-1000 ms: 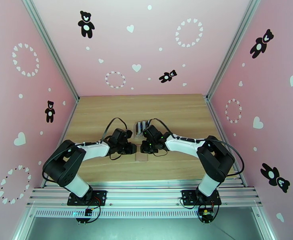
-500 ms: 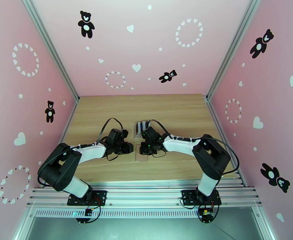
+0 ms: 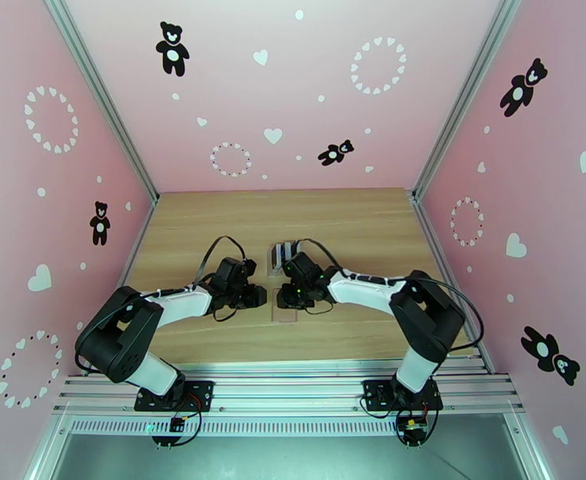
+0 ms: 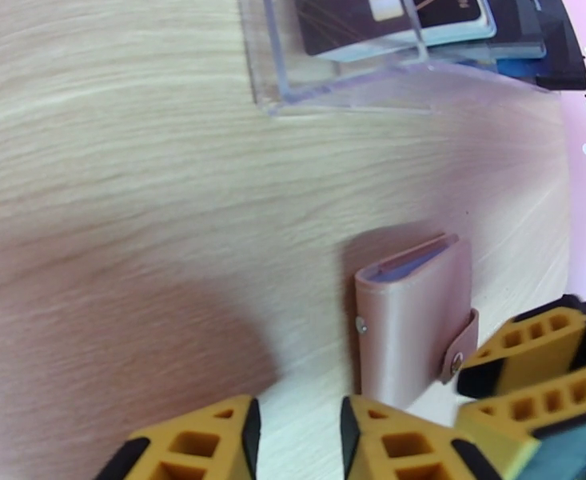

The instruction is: Put the credit cards into the card holder

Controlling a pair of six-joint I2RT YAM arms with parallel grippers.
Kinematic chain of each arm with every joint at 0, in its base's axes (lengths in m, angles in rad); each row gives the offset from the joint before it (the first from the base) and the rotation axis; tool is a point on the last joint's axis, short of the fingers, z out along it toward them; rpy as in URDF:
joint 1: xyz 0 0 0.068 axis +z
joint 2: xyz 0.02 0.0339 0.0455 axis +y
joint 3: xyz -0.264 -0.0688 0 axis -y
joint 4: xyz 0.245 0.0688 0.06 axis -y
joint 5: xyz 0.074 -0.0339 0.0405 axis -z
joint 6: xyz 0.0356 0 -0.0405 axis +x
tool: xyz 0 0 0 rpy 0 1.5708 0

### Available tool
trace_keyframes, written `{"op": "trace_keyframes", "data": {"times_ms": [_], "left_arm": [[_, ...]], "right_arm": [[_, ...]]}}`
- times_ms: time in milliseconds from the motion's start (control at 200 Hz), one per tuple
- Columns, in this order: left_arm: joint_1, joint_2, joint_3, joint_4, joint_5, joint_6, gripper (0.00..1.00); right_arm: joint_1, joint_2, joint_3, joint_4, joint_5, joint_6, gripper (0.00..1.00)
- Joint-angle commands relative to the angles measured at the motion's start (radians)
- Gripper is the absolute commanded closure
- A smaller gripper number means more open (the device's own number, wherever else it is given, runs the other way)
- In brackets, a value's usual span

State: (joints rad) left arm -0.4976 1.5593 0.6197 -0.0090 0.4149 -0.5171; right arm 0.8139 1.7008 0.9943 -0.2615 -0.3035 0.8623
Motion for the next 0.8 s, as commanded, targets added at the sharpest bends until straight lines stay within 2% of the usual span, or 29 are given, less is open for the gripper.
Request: {"op": "trace_keyframes", "data": {"times_ms": [0,571,631,796], "left_arm": [[0.008,-0.014,-0.008,0.027,0.033,-0.006,0.64],[-0.004,-0.006,-0.004,0.041,0.046,-0.002,0.63],[-0.004,-0.007,-0.005,0.043,0.045,0.0,0.6],[-0.004,-0.028,-0.009,0.042,0.034,0.005,0.41]], "right_arm": [[-0.001,-0.068,0.011,-0.061,0.026,-0.016,0.69],[-0.052,-0.194,-0.033,-0.148,0.064,-0.058,0.65],[-0.064,-0.205,-0.036,-0.16,0.066,-0.068,0.65],[-0.126,-0.259,-0.048,-0.199,0.07,-0.117,0.59]]}}
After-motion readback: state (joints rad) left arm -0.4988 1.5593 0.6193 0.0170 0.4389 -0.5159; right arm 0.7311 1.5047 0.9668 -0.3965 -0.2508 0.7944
